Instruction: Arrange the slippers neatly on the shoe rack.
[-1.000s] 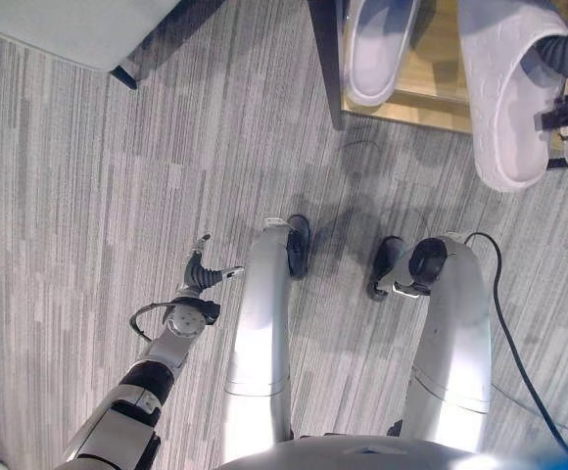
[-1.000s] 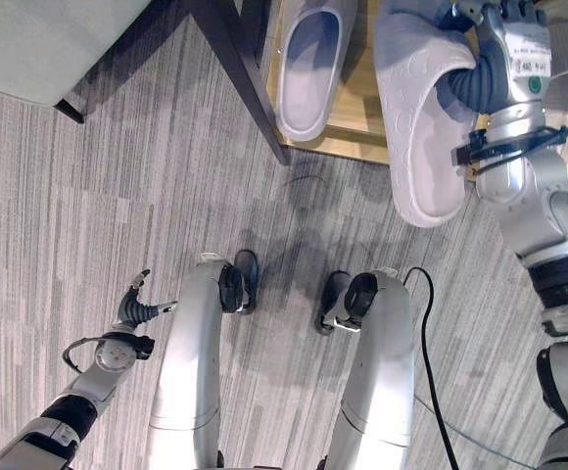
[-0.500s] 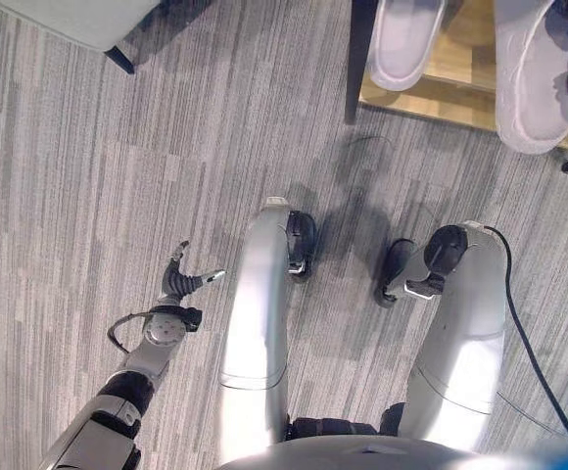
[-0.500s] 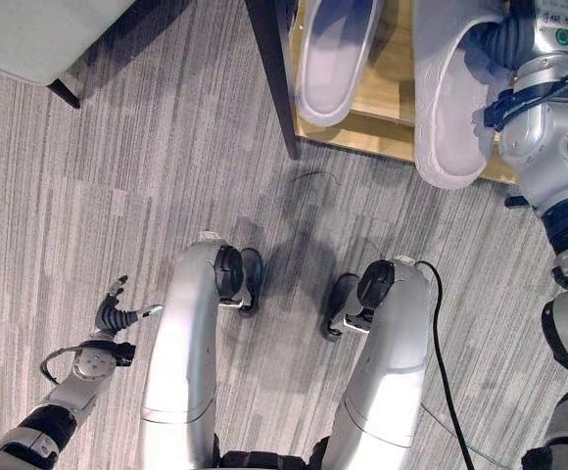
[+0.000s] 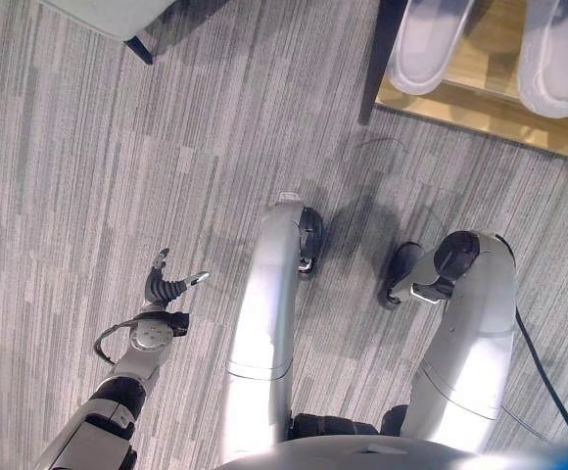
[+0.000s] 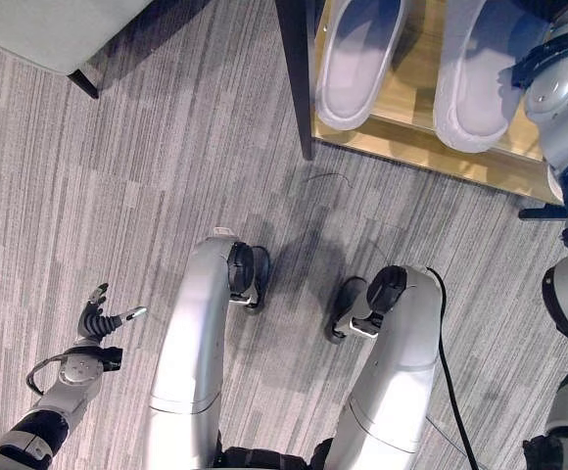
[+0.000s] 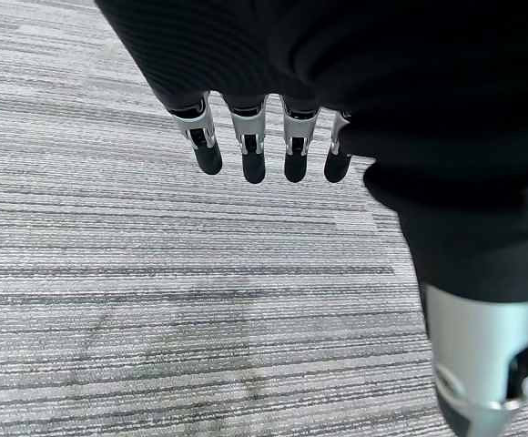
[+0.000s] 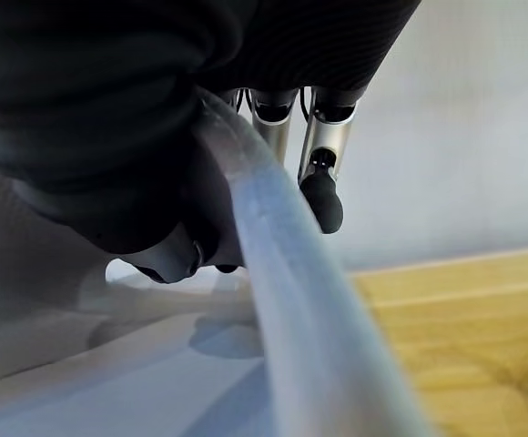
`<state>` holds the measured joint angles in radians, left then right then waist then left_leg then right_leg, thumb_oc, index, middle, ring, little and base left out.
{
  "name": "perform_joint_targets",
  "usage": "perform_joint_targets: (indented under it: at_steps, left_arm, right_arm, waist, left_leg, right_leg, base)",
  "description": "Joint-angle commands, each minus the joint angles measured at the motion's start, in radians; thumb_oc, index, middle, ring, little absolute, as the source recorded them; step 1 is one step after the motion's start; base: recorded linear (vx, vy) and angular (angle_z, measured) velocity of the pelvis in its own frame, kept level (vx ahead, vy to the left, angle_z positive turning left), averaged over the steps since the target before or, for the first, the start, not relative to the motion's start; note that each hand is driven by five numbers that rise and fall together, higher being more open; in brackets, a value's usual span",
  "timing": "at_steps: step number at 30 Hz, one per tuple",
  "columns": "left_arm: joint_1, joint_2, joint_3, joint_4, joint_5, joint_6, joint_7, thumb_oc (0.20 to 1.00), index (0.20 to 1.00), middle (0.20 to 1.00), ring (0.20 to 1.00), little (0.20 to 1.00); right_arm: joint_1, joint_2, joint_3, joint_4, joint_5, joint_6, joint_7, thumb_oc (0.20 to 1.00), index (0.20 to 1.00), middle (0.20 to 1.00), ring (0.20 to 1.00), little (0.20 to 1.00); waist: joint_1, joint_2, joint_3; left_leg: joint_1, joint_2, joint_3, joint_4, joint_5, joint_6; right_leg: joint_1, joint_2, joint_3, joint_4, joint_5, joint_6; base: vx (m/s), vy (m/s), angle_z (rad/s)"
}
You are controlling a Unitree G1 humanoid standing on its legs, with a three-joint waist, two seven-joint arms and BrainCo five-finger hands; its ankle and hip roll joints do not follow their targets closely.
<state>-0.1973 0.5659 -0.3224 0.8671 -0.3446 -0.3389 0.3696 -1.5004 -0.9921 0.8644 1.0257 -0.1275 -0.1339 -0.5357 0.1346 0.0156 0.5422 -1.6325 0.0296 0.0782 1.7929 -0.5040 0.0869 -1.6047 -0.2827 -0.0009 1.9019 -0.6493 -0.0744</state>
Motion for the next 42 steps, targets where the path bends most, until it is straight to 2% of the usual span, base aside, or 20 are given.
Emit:
perform_joint_targets:
  at_steps: [1,5,6,7,13,16,21,26,27,37,42]
  left_arm:
    - [0.015,0.035,-0.004,0.015,-0.034,-0.032,0.013,1.000,1.000,1.000,1.000,1.000]
    - [0.015,0.043,-0.006,0.012,-0.048,-0.040,0.006,1.000,1.000,1.000,1.000,1.000]
    - [-0.006,0.048,-0.008,0.050,-0.069,-0.029,-0.017,1.000,1.000,1.000,1.000,1.000]
    - [0.004,0.044,-0.017,0.049,-0.048,-0.033,-0.013,1.000,1.000,1.000,1.000,1.000]
    - [0.079,-0.024,-0.064,0.139,-0.004,-0.003,-0.046,1.000,1.000,1.000,1.000,1.000]
    - [0.053,-0.008,-0.117,0.147,0.055,0.011,-0.052,1.000,1.000,1.000,1.000,1.000]
    - [0.028,0.004,-0.097,0.168,0.037,0.017,-0.045,1.000,1.000,1.000,1.000,1.000]
    - [0.051,-0.028,-0.075,0.205,0.054,0.030,-0.039,1.000,1.000,1.000,1.000,1.000]
    - [0.056,-0.029,-0.058,0.195,0.051,0.026,-0.030,1.000,1.000,1.000,1.000,1.000]
    - [0.005,-0.033,-0.006,0.149,0.076,0.019,0.035,1.000,1.000,1.000,1.000,1.000]
    - [-0.030,0.018,0.009,0.061,0.107,0.006,0.083,1.000,1.000,1.000,1.000,1.000]
  right_arm:
    - [-0.077,-0.009,0.024,-0.005,0.035,-0.017,-0.042,0.200,0.200,0.200,0.200,0.200]
    - [-0.097,0.000,0.051,0.009,0.028,-0.017,-0.031,0.200,0.200,0.200,0.200,0.200]
    - [-0.111,0.027,0.045,0.043,0.054,-0.021,-0.016,0.708,0.708,0.708,0.708,0.708]
    - [-0.112,0.032,0.041,0.054,0.062,-0.021,-0.007,1.000,1.000,1.000,1.000,1.000]
    - [-0.082,0.061,0.021,0.101,0.097,-0.024,0.018,1.000,1.000,1.000,1.000,1.000]
    - [-0.075,0.090,0.034,0.121,0.096,-0.029,0.023,1.000,1.000,1.000,1.000,1.000]
    - [-0.038,0.100,-0.029,0.102,0.158,-0.040,0.023,1.000,1.000,1.000,1.000,1.000]
    - [0.036,0.079,-0.126,-0.018,0.210,-0.071,-0.010,1.000,1.000,1.000,1.000,1.000]
    - [0.080,0.070,-0.137,-0.079,0.181,-0.080,-0.023,1.000,1.000,1.000,1.000,1.000]
    - [0.349,0.131,-0.372,-0.304,0.187,-0.113,-0.053,1.000,1.000,1.000,1.000,1.000]
    - [0.419,0.169,-0.413,-0.370,0.181,-0.129,-0.048,1.000,1.000,1.000,1.000,1.000]
  waist:
    - [0.018,-0.012,-0.022]
    - [0.020,-0.013,-0.022]
    - [0.023,-0.011,-0.022]
    - [0.025,-0.009,-0.022]
    - [0.031,-0.020,-0.022]
    - [0.028,-0.021,-0.022]
    - [0.020,-0.023,-0.022]
    - [0.012,-0.031,-0.022]
    - [0.005,-0.033,-0.022]
    - [-0.030,-0.049,-0.022]
    - [-0.032,-0.057,-0.022]
  left_leg:
    - [0.062,0.001,-0.139,-0.041,-0.117,-0.065]
    - [0.062,0.001,-0.136,-0.038,-0.122,-0.070]
    - [0.062,0.001,-0.134,-0.038,-0.122,-0.069]
    - [0.062,0.000,-0.136,-0.038,-0.122,-0.070]
    - [0.062,-0.004,-0.134,-0.027,-0.128,-0.075]
    - [0.062,-0.002,-0.139,-0.005,-0.140,-0.073]
    - [0.062,-0.005,-0.136,-0.004,-0.137,-0.078]
    - [0.062,0.000,-0.135,0.012,-0.143,-0.081]
    - [0.062,0.001,-0.136,0.018,-0.145,-0.082]
    - [0.062,0.006,-0.154,0.081,-0.170,-0.093]
    - [0.062,0.008,-0.174,0.118,-0.183,-0.096]
  right_leg:
    - [0.035,-0.043,0.095,-0.017,0.013,0.052]
    - [0.035,-0.054,0.105,-0.009,0.009,0.051]
    - [0.035,-0.053,0.109,-0.005,0.009,0.053]
    - [0.035,-0.054,0.110,-0.006,0.008,0.055]
    - [0.035,-0.059,0.127,0.014,0.010,0.049]
    - [0.035,-0.056,0.137,0.033,0.003,0.044]
    - [0.035,-0.057,0.151,0.050,0.001,0.038]
    - [0.036,-0.051,0.163,0.076,-0.003,0.039]
    - [0.035,-0.051,0.166,0.083,-0.009,0.036]
    - [0.036,-0.043,0.177,0.165,-0.046,0.035]
    - [0.036,-0.043,0.177,0.204,-0.053,0.043]
  base:
    - [0.04,0.010,0.03]
    - [0.03,0.015,0.01]
    - [0.02,0.056,0.00]
    - [0.04,0.064,0.00]
    - [0.00,0.000,0.00]
    - [0.01,0.029,0.03]
    - [0.00,0.000,0.00]
    - [0.00,0.000,0.00]
    - [0.00,0.000,0.00]
    - [0.00,-0.021,-0.01]
    - [0.01,-0.032,0.00]
